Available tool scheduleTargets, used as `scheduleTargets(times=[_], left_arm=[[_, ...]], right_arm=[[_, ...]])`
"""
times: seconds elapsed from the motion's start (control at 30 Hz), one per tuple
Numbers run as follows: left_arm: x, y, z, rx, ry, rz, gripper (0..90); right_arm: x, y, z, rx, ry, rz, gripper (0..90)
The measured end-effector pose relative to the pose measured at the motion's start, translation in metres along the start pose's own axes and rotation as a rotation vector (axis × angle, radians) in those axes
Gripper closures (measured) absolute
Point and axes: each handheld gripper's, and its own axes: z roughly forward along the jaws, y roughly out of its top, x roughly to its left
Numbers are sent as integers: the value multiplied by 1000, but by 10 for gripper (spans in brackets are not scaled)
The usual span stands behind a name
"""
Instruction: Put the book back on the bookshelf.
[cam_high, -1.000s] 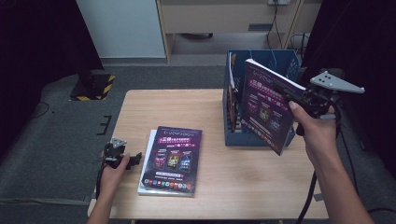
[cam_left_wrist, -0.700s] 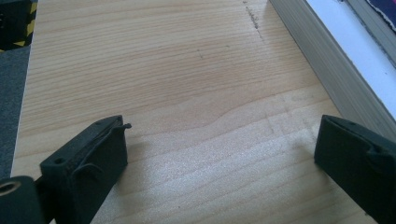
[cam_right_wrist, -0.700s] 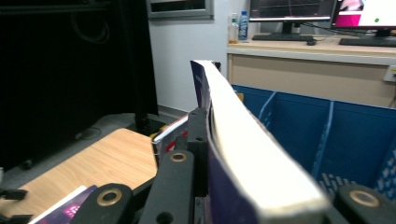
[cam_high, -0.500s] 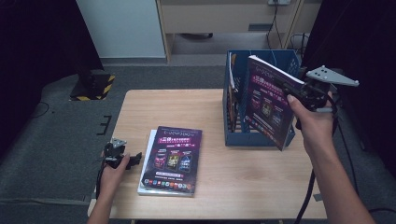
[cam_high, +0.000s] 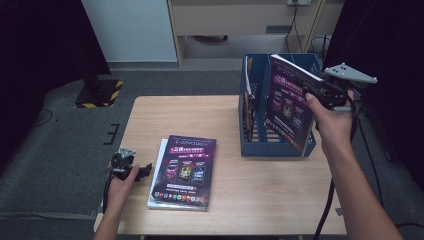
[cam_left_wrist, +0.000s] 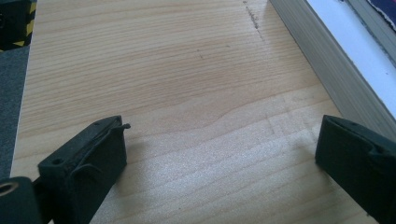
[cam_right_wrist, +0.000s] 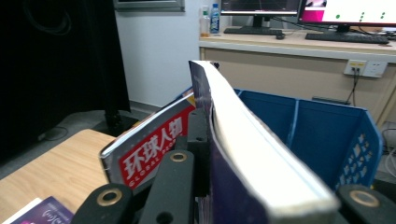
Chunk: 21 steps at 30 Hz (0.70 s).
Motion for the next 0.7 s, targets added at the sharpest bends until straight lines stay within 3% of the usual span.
scheduleTargets(times=[0.7], left_arm=[[0,0,0,0,0,0,9]], right_arm=[[-17,-2,40,28,-128,19,820]])
